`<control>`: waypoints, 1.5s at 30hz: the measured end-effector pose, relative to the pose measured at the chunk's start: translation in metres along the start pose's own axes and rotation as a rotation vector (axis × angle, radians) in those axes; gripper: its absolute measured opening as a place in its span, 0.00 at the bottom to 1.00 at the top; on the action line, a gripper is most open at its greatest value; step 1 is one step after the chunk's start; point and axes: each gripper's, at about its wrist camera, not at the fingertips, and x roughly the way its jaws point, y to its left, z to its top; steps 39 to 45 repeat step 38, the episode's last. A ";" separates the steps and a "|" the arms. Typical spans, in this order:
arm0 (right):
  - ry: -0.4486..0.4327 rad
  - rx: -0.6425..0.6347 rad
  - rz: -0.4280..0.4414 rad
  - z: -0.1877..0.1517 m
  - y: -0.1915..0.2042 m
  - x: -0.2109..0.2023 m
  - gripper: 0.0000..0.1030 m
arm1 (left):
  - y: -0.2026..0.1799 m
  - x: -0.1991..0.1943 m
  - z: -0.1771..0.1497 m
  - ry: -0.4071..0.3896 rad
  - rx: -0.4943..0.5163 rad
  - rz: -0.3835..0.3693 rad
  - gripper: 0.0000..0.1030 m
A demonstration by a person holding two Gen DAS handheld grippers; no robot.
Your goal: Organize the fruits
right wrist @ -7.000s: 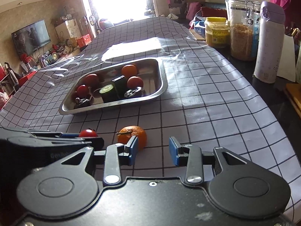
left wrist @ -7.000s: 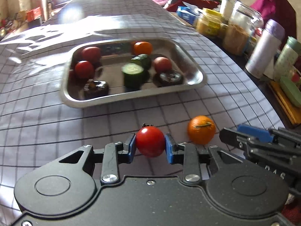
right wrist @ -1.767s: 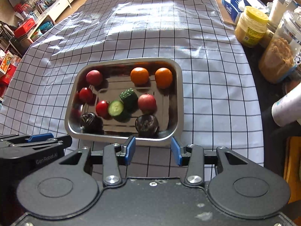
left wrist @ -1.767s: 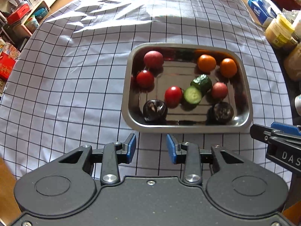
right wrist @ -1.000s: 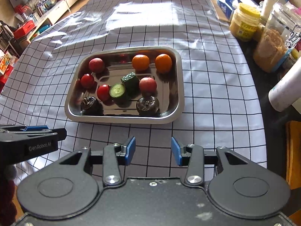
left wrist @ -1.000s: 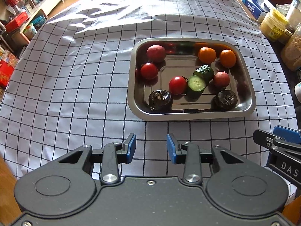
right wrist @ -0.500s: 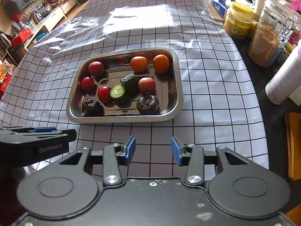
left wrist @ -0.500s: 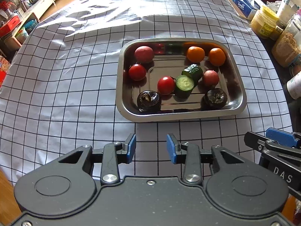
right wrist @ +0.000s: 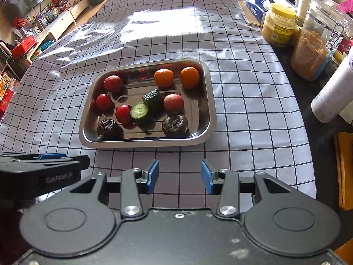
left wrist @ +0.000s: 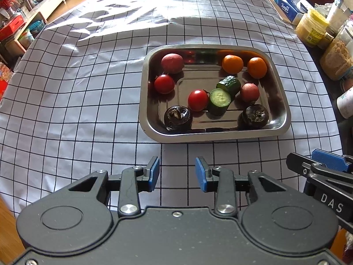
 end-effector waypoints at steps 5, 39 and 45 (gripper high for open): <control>-0.002 -0.006 -0.003 0.000 0.002 0.000 0.43 | 0.001 0.001 0.000 0.007 0.000 -0.004 0.45; 0.050 -0.009 0.004 0.004 0.004 0.017 0.43 | 0.000 0.013 0.002 0.053 0.009 -0.003 0.45; 0.050 -0.009 0.004 0.004 0.004 0.017 0.43 | 0.000 0.013 0.002 0.053 0.009 -0.003 0.45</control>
